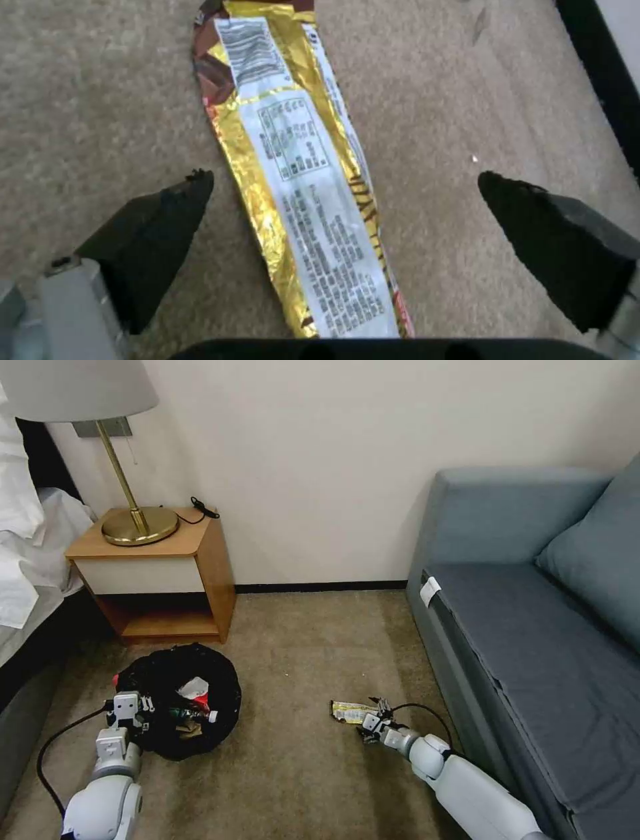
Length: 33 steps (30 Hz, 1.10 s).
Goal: Pick up the trash bin, then pick up the garbage on the floor and place it into the trash bin.
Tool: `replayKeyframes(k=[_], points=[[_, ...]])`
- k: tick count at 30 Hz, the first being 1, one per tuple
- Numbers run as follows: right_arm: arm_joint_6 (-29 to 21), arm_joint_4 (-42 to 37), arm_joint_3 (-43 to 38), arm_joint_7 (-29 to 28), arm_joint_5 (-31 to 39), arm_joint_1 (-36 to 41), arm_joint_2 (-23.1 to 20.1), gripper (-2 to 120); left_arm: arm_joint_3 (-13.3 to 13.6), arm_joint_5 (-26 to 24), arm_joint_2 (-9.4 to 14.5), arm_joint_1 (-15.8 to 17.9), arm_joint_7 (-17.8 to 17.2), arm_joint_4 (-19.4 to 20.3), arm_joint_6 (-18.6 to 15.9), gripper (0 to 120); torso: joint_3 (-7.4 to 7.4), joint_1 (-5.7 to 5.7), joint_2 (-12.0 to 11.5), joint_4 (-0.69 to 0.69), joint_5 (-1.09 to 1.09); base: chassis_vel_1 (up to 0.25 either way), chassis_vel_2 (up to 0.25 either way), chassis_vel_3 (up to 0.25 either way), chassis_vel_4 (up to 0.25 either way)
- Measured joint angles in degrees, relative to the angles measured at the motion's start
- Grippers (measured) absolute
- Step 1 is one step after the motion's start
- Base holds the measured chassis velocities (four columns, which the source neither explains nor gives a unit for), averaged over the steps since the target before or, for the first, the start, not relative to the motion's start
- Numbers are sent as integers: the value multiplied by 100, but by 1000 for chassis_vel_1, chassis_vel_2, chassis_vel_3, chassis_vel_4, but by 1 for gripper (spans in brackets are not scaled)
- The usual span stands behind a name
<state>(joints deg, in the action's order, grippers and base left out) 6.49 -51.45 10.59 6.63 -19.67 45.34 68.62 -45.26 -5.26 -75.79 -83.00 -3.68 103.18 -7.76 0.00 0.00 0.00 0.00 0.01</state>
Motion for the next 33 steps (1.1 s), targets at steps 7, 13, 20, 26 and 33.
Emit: replayKeyframes(k=[7,13,20,26,33], points=[[33,216,-6,-45,-17,-122,79,100,-2,-9,0,15,-3,-26,11,4,0,0,0,0,-1,0,0,0,0],[76,408,-10,-71,-34,-245,138,100,24,-8,-18,34,-9,-48,19,4,0,0,0,0,0,0,0,0,0],[100,511,-52,-66,-39,-271,156,98,34,-4,-26,50,-10,-54,21,4,0,0,0,0,-1,0,0,0,0],[180,636,-113,98,-51,-289,236,79,29,-4,-25,37,-12,-86,65,4,-1,0,0,-1,-1,0,0,0,0],[201,692,-112,201,-41,-328,246,55,23,-5,-27,34,-11,-100,83,4,0,0,0,0,1,0,0,0,0]])
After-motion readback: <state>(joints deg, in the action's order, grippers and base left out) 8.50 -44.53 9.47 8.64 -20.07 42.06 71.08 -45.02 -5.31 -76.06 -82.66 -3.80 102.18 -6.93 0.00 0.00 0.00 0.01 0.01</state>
